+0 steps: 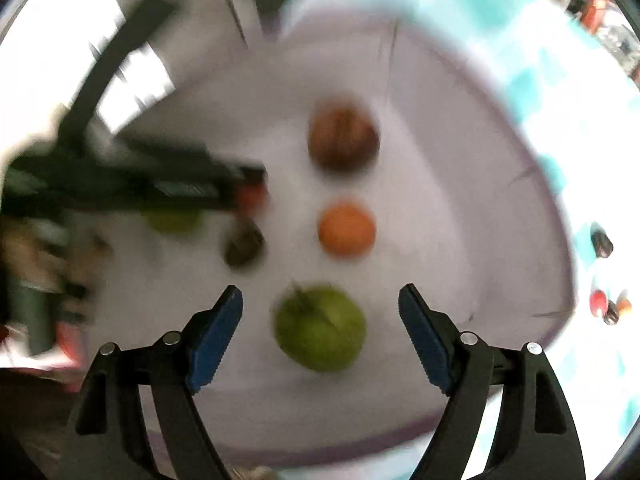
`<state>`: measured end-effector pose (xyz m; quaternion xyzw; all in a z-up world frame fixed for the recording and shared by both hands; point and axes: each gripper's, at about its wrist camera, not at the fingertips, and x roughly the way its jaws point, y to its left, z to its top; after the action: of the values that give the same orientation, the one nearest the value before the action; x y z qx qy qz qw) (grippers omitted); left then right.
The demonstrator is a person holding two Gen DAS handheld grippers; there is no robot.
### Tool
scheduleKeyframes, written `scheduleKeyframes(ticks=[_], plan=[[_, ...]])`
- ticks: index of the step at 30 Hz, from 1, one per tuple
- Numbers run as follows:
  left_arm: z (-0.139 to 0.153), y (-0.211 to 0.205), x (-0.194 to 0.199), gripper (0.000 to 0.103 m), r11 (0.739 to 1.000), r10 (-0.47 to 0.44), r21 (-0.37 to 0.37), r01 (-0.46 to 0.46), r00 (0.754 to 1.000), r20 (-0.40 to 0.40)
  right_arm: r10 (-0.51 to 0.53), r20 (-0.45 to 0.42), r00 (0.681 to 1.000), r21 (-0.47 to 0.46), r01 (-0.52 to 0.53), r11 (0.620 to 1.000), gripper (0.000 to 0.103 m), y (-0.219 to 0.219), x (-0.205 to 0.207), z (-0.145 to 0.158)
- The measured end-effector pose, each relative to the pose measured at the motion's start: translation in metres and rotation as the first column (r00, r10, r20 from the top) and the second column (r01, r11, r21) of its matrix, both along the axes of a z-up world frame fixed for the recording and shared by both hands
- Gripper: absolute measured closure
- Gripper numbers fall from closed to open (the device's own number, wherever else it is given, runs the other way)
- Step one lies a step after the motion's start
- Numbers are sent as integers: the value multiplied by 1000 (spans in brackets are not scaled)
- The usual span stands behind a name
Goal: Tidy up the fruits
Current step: 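Withdraw both grippers from the box toward the remaining fruits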
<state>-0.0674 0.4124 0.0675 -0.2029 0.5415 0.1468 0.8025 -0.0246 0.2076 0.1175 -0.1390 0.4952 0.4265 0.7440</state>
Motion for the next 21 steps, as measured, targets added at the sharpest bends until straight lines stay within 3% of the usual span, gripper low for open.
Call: scheduleKeyframes(ticks=[2, 4, 6, 9, 10, 13, 16, 18, 21], plan=[[30, -8, -13, 20, 993, 84, 71, -94, 988, 126, -87, 34, 996, 148, 81, 986, 18, -41, 14, 28], [61, -27, -16, 8, 978, 123, 135, -158, 963, 238, -199, 69, 978, 206, 181, 962, 16, -86, 35, 40], [85, -51, -15, 6, 967, 117, 179, -179, 943, 311, -311, 65, 948, 209, 291, 933, 16, -133, 62, 36], [123, -116, 1, 2, 956, 51, 242, -164, 909, 414, -553, 4, 833, 153, 545, 824, 16, -219, 112, 10], [132, -130, 8, 2, 957, 20, 252, -142, 903, 430, -635, -21, 772, 144, 631, 763, 16, -254, 131, -4], [141, -198, 32, 2, 965, -77, 259, -42, 897, 435, -749, -45, 661, 94, 749, 656, 21, -312, 175, -35], [133, -263, 56, 2, 969, -169, 236, 78, 904, 393, -768, -69, 636, 70, 771, 632, 25, -329, 210, -67], [117, -294, 64, 2, 958, -238, 239, 161, 908, 344, -758, -53, 650, 61, 760, 647, 28, -328, 228, -80], [79, -337, 70, 2, 917, -375, 236, 323, 899, 227, -733, -30, 680, 30, 733, 679, 35, -315, 246, -94]])
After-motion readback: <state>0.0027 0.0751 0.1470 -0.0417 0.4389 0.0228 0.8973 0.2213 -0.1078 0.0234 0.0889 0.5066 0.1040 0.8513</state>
